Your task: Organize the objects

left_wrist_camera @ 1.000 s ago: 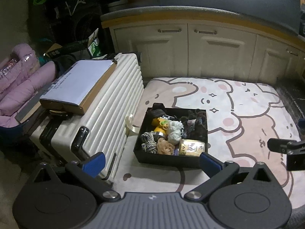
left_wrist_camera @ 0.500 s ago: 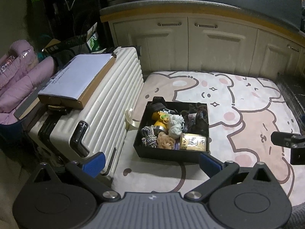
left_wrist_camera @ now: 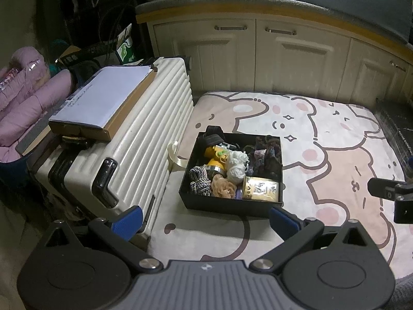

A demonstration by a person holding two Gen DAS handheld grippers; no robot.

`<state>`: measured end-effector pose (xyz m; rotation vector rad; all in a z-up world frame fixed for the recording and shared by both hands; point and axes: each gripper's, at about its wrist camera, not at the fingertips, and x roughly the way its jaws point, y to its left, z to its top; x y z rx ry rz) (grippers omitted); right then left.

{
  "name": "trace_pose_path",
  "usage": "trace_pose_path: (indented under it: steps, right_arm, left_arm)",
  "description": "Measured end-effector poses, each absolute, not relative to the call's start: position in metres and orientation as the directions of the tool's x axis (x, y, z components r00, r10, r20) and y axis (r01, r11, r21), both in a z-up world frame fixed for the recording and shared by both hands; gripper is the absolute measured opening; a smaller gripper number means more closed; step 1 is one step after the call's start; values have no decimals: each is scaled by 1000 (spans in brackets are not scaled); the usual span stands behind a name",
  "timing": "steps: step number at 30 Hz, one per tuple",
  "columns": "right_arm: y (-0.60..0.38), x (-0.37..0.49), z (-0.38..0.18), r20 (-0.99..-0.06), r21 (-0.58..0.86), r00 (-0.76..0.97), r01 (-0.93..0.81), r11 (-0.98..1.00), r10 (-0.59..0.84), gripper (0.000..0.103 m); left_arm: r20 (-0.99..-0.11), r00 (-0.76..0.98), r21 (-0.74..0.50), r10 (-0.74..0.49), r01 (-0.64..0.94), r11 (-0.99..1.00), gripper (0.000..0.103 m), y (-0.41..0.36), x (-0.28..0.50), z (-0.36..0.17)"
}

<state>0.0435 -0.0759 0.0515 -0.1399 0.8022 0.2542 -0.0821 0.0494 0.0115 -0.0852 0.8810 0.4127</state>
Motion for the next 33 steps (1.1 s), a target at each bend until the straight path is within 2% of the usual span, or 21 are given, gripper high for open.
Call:
trace_pose_path:
  steps: [33]
  right_arm:
    - [-72, 42, 54, -720, -34, 673, -282, 959, 172, 103]
  left_arm:
    - [-774, 556, 80, 303, -388, 918, 103, 51, -81, 8]
